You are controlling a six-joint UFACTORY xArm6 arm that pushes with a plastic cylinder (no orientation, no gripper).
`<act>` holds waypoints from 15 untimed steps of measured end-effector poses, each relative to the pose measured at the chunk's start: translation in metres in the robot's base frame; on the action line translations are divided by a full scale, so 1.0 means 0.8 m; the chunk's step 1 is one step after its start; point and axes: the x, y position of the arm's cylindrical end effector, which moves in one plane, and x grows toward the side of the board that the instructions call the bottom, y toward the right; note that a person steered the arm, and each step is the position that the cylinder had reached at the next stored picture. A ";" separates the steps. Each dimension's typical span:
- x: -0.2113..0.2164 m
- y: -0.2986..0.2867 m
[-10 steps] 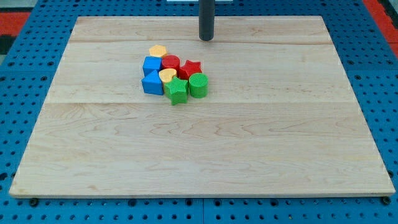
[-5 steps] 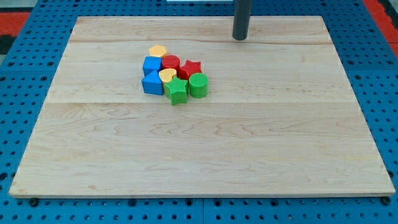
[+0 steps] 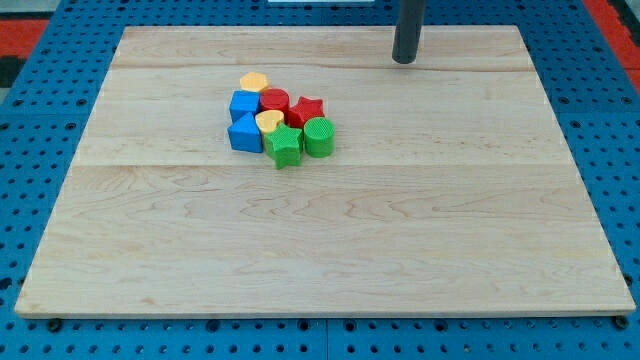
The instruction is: Move the yellow hexagon towards top left
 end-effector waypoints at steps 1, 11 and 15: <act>-0.019 0.035; 0.106 -0.170; 0.007 -0.275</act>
